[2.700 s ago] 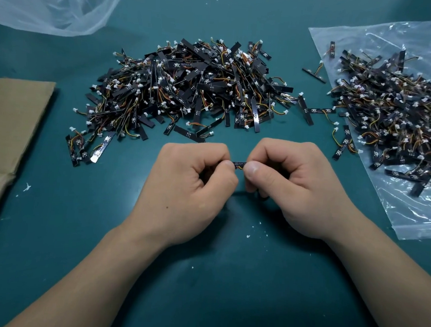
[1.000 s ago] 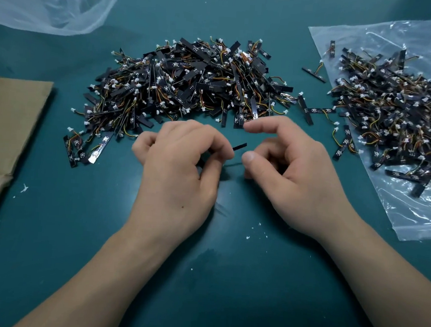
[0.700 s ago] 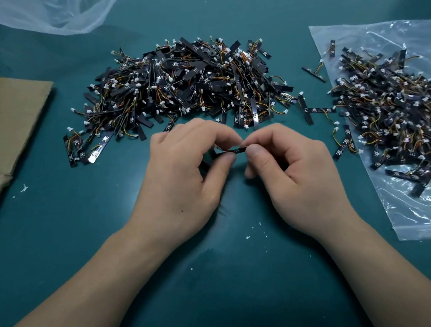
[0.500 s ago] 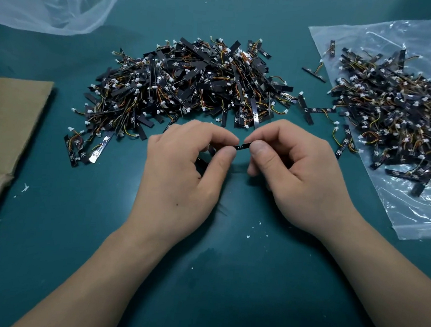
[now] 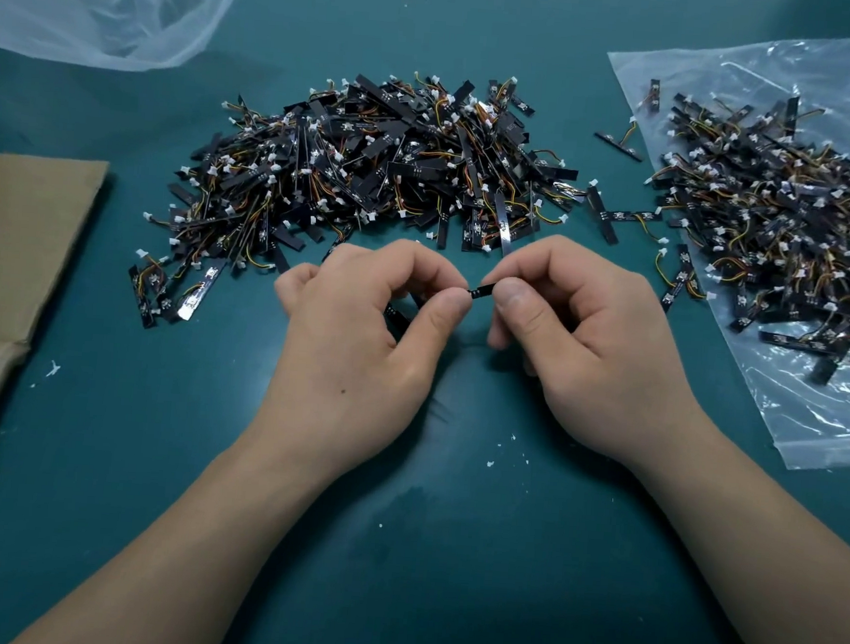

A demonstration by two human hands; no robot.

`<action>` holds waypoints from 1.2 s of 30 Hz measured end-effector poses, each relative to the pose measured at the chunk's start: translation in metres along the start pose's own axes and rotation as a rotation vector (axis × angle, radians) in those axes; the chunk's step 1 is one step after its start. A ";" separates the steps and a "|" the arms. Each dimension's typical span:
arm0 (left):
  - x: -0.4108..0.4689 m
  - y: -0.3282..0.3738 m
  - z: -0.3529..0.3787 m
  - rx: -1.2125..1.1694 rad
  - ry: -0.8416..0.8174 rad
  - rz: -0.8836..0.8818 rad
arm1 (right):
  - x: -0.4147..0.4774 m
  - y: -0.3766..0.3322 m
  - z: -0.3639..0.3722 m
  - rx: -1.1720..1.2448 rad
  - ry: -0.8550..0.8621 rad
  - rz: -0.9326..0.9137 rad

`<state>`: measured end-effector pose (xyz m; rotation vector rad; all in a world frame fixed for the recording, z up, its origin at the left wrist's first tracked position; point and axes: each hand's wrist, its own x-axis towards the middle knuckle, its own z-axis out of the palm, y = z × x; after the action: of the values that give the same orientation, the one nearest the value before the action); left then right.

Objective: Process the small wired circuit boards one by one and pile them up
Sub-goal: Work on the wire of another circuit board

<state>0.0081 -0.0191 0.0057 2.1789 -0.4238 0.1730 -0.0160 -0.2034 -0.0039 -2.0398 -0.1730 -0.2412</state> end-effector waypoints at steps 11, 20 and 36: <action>-0.001 0.001 -0.001 0.005 0.018 0.005 | -0.001 -0.002 0.000 0.010 -0.001 0.010; -0.004 0.004 -0.004 -0.005 0.036 0.018 | -0.003 -0.007 0.003 -0.043 0.050 0.056; -0.006 -0.001 0.007 0.002 0.024 0.097 | -0.004 0.001 0.001 -0.070 -0.009 -0.004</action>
<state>0.0032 -0.0227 -0.0011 2.1575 -0.5158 0.2522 -0.0195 -0.2035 -0.0064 -2.1102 -0.1763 -0.2439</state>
